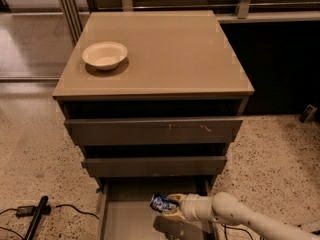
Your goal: Pick pepsi can from bottom drawer and place on counter
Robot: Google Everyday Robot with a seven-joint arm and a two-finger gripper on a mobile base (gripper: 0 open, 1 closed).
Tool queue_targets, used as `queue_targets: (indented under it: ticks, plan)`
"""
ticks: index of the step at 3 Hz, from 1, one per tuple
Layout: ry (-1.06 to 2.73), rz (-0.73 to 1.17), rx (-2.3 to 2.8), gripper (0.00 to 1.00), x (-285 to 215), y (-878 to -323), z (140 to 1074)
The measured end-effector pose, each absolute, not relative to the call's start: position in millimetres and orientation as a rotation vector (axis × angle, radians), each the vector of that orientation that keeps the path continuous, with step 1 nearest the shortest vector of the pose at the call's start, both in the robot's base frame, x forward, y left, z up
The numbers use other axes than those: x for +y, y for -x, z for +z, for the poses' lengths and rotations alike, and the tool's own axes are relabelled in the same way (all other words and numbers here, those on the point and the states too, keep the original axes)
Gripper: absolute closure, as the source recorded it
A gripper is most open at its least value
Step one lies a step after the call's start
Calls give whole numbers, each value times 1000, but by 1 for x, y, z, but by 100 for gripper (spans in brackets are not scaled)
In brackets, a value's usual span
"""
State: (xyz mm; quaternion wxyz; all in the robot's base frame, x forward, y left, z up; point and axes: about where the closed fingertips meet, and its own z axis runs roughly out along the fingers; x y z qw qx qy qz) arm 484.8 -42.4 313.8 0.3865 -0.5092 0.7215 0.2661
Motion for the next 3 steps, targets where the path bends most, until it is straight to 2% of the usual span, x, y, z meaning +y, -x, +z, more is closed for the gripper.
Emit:
queue_targets:
  ticks: [2, 3]
  plan:
    - [1298, 480, 1765, 100, -91, -509, 472]
    - [1332, 405, 1746, 100, -101, -518, 502]
